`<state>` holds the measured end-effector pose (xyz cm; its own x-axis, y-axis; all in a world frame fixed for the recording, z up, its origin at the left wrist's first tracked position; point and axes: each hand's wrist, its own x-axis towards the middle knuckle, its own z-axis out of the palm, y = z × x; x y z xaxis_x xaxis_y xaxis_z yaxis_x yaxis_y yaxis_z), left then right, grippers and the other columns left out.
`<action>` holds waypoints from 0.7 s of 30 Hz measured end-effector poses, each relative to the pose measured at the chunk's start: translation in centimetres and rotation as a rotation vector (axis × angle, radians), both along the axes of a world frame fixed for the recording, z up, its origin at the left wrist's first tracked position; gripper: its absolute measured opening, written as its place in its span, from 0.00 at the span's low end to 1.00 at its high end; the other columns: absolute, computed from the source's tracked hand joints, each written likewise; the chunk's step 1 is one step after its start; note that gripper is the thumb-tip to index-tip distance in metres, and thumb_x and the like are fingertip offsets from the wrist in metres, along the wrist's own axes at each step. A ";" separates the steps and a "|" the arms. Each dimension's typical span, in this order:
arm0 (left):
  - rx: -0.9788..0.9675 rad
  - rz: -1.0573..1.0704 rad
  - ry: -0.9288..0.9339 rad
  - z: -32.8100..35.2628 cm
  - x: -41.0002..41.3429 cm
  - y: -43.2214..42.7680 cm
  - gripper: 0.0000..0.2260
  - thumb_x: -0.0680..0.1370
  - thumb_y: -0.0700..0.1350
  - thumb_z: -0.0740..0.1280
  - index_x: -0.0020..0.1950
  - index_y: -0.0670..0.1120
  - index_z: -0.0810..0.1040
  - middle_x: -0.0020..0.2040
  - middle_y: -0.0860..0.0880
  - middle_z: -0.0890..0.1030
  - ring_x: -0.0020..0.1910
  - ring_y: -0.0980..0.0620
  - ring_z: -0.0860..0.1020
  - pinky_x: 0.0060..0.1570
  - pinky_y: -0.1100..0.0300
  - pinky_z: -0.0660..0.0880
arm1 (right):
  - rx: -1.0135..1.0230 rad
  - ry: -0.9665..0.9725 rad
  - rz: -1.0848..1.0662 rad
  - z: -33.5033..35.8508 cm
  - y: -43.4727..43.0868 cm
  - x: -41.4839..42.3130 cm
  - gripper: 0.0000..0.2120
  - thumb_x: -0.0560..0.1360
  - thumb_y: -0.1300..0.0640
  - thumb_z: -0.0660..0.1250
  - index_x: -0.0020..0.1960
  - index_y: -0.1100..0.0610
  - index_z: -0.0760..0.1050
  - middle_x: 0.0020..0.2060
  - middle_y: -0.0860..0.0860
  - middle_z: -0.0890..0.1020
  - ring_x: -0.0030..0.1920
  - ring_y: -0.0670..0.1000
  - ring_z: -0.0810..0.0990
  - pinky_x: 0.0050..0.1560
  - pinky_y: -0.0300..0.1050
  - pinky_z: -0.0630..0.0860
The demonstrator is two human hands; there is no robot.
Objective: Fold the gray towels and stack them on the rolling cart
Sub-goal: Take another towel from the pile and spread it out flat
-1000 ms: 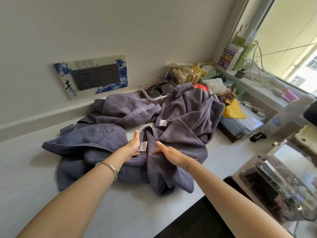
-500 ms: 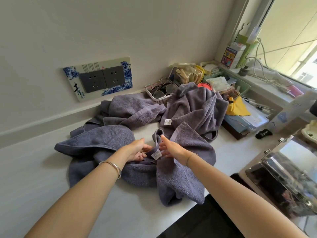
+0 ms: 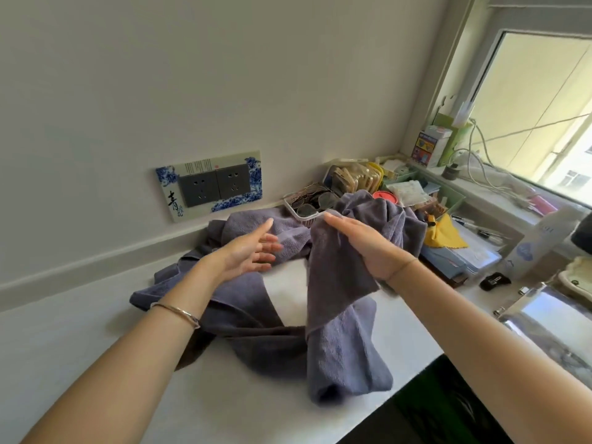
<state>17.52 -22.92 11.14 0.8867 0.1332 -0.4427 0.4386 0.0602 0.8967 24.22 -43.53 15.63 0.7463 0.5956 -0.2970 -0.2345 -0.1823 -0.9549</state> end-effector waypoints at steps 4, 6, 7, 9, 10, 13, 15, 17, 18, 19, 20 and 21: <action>0.038 -0.139 -0.117 3.5 0.2 -0.6 0.45 0.67 0.74 0.57 0.77 0.49 0.55 0.76 0.46 0.60 0.72 0.46 0.63 0.71 0.51 0.61 | 0.161 -0.092 0.007 9.4 -0.7 -1.2 0.15 0.76 0.47 0.66 0.50 0.59 0.79 0.43 0.56 0.83 0.41 0.50 0.83 0.46 0.40 0.80; 0.026 -0.152 -0.135 5.1 0.4 -1.2 0.52 0.60 0.80 0.58 0.77 0.54 0.54 0.77 0.50 0.58 0.74 0.49 0.60 0.71 0.52 0.59 | 0.242 -0.084 0.009 12.8 -0.8 -2.0 0.20 0.73 0.46 0.66 0.53 0.62 0.80 0.45 0.58 0.83 0.46 0.55 0.82 0.53 0.48 0.79; 0.025 -0.132 -0.163 5.6 0.6 -1.4 0.54 0.57 0.82 0.58 0.77 0.56 0.54 0.77 0.52 0.58 0.74 0.50 0.59 0.71 0.52 0.58 | 0.290 -0.080 0.028 14.2 -0.8 -2.4 0.19 0.73 0.45 0.65 0.50 0.61 0.81 0.42 0.57 0.84 0.44 0.55 0.83 0.51 0.49 0.79; 0.022 -0.078 -0.269 7.1 0.6 -2.0 0.52 0.58 0.81 0.58 0.76 0.57 0.54 0.76 0.54 0.60 0.74 0.51 0.59 0.72 0.50 0.57 | 0.361 -0.074 0.071 16.7 -1.0 -2.8 0.19 0.74 0.45 0.62 0.47 0.59 0.83 0.39 0.56 0.84 0.41 0.54 0.83 0.49 0.49 0.80; 0.012 -0.045 -0.327 7.9 0.5 -2.1 0.48 0.62 0.78 0.59 0.76 0.55 0.56 0.74 0.54 0.64 0.73 0.51 0.63 0.71 0.50 0.61 | 0.385 -0.078 0.075 17.7 -1.2 -2.9 0.19 0.75 0.44 0.61 0.48 0.58 0.82 0.40 0.55 0.83 0.41 0.54 0.83 0.52 0.49 0.79; -0.014 0.068 -0.465 11.2 -0.2 -2.1 0.31 0.74 0.65 0.59 0.68 0.45 0.69 0.59 0.51 0.78 0.55 0.53 0.78 0.51 0.62 0.76 | 0.423 -0.096 0.075 19.8 -1.8 -2.6 0.21 0.75 0.41 0.61 0.54 0.57 0.78 0.44 0.55 0.82 0.45 0.55 0.81 0.57 0.52 0.75; -0.026 0.143 -0.559 14.0 -0.9 -1.3 0.24 0.75 0.63 0.60 0.63 0.47 0.73 0.56 0.50 0.81 0.52 0.52 0.80 0.48 0.58 0.78 | 0.461 -0.089 0.061 20.7 -2.4 -2.3 0.22 0.75 0.40 0.61 0.56 0.57 0.77 0.46 0.55 0.80 0.47 0.55 0.80 0.58 0.52 0.75; -0.008 0.181 -0.661 17.3 -1.7 -0.5 0.26 0.75 0.64 0.59 0.64 0.47 0.75 0.58 0.47 0.81 0.55 0.48 0.80 0.54 0.53 0.78 | 0.542 -0.082 0.058 21.4 -3.1 -2.0 0.21 0.76 0.41 0.60 0.54 0.56 0.78 0.46 0.53 0.81 0.47 0.54 0.80 0.57 0.50 0.74; 0.016 0.193 -0.703 19.0 -2.0 0.0 0.27 0.75 0.64 0.58 0.64 0.47 0.75 0.58 0.47 0.81 0.56 0.48 0.80 0.55 0.52 0.78 | 0.592 -0.080 0.064 21.8 -3.4 -1.9 0.20 0.77 0.42 0.58 0.52 0.56 0.79 0.45 0.53 0.81 0.47 0.53 0.81 0.56 0.49 0.75; 0.038 0.200 -0.739 20.4 -2.3 0.4 0.26 0.76 0.63 0.56 0.63 0.47 0.76 0.57 0.46 0.81 0.56 0.48 0.80 0.55 0.53 0.78 | 0.637 -0.085 0.066 21.9 -3.6 -1.9 0.20 0.78 0.43 0.56 0.51 0.56 0.80 0.45 0.52 0.82 0.47 0.52 0.81 0.55 0.48 0.76; 0.058 0.204 -0.765 21.5 -2.2 0.8 0.25 0.77 0.63 0.56 0.61 0.46 0.77 0.56 0.46 0.81 0.55 0.48 0.80 0.55 0.53 0.78 | 0.669 -0.089 0.073 21.9 -3.8 -1.7 0.20 0.79 0.45 0.55 0.51 0.56 0.81 0.44 0.52 0.83 0.47 0.52 0.82 0.53 0.46 0.78; 0.076 0.198 -0.777 22.4 -2.0 1.0 0.24 0.78 0.62 0.56 0.59 0.46 0.78 0.55 0.45 0.81 0.54 0.47 0.80 0.54 0.52 0.78 | 0.689 -0.086 0.093 21.8 -3.9 -1.5 0.21 0.79 0.46 0.54 0.50 0.57 0.82 0.43 0.52 0.84 0.46 0.51 0.83 0.51 0.45 0.79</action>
